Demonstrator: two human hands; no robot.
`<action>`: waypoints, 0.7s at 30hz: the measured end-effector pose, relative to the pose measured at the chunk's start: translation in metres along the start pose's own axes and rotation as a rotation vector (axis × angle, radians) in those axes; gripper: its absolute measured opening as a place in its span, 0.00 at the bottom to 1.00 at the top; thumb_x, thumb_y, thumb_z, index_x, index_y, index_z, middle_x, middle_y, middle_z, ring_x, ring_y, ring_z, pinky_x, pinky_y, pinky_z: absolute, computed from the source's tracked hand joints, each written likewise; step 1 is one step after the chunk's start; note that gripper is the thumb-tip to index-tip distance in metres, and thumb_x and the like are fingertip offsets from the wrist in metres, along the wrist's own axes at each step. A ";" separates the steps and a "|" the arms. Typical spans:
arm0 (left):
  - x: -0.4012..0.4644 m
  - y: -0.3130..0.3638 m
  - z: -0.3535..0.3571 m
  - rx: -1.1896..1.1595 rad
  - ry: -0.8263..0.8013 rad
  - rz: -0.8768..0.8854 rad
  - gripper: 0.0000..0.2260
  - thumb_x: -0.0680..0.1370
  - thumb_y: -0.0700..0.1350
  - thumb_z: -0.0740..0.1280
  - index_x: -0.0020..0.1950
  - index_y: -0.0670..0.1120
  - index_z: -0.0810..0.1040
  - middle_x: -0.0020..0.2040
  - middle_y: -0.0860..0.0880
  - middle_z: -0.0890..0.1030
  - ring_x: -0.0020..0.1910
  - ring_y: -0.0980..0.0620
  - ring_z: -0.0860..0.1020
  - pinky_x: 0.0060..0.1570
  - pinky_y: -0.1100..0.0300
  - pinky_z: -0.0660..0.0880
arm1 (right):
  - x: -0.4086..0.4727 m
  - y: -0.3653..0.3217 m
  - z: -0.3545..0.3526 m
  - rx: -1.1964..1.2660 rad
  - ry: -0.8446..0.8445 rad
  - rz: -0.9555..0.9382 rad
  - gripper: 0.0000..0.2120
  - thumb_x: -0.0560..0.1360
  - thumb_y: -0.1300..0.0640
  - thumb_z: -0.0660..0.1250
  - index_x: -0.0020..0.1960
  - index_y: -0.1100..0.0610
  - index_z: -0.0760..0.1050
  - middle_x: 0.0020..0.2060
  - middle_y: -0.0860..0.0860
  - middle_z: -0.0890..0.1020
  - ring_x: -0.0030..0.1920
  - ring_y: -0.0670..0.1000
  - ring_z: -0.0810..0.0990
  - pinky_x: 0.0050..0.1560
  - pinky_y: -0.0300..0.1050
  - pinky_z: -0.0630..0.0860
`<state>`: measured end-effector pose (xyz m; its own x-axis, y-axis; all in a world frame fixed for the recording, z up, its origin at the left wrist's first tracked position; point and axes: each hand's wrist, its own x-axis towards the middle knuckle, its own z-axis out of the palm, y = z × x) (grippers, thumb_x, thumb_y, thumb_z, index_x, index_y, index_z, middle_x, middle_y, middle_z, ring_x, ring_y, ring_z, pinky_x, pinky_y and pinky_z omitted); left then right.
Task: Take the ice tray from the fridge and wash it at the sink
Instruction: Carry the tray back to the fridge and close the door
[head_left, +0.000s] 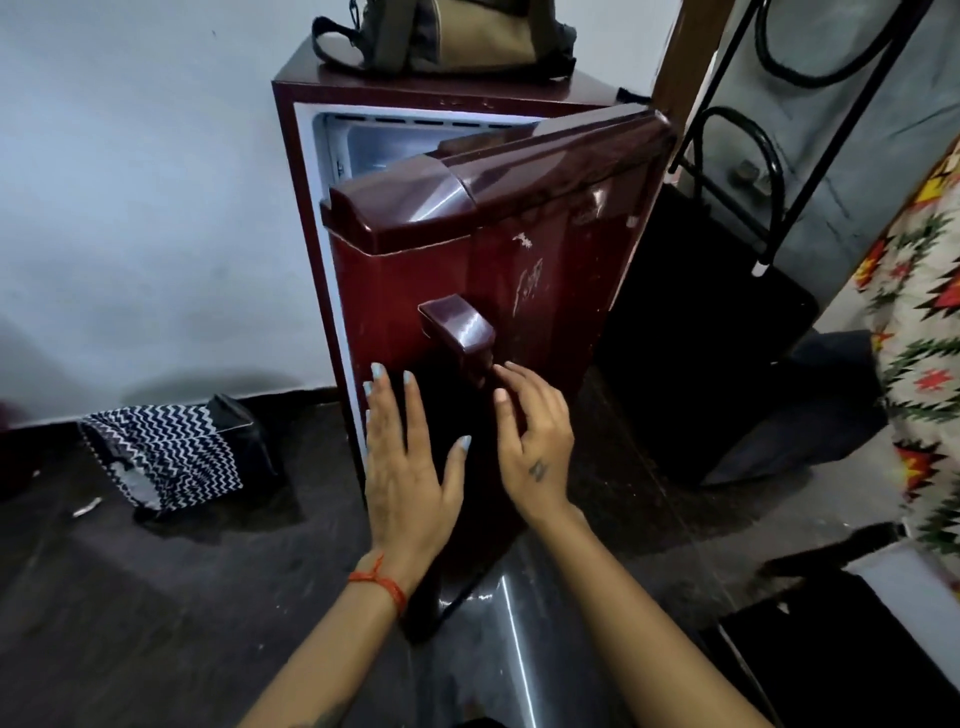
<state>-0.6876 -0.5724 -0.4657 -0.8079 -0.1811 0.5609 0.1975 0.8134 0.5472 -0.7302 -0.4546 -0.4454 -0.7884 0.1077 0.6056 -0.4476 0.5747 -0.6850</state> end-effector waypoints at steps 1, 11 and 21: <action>0.006 -0.005 0.002 0.009 -0.001 -0.013 0.36 0.78 0.57 0.58 0.78 0.46 0.41 0.77 0.48 0.35 0.77 0.44 0.44 0.69 0.39 0.63 | 0.005 0.001 0.007 -0.010 -0.028 -0.011 0.15 0.78 0.54 0.60 0.62 0.57 0.77 0.61 0.50 0.78 0.62 0.49 0.74 0.64 0.27 0.61; 0.061 -0.059 0.022 0.096 0.033 -0.070 0.40 0.76 0.61 0.59 0.77 0.48 0.39 0.77 0.42 0.37 0.77 0.43 0.39 0.70 0.43 0.56 | 0.042 0.024 0.081 -0.104 -0.229 -0.064 0.26 0.80 0.48 0.58 0.75 0.51 0.57 0.77 0.54 0.53 0.75 0.56 0.56 0.71 0.57 0.63; 0.113 -0.107 0.030 0.052 0.054 -0.112 0.39 0.76 0.59 0.60 0.77 0.46 0.41 0.78 0.41 0.43 0.77 0.41 0.47 0.71 0.48 0.57 | 0.074 0.028 0.136 -0.130 -0.330 -0.070 0.28 0.81 0.50 0.57 0.77 0.49 0.49 0.76 0.51 0.41 0.76 0.52 0.46 0.73 0.59 0.56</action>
<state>-0.8164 -0.6633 -0.4793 -0.7920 -0.3004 0.5315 0.0780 0.8137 0.5761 -0.8590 -0.5408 -0.4751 -0.8611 -0.1908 0.4713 -0.4647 0.6718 -0.5769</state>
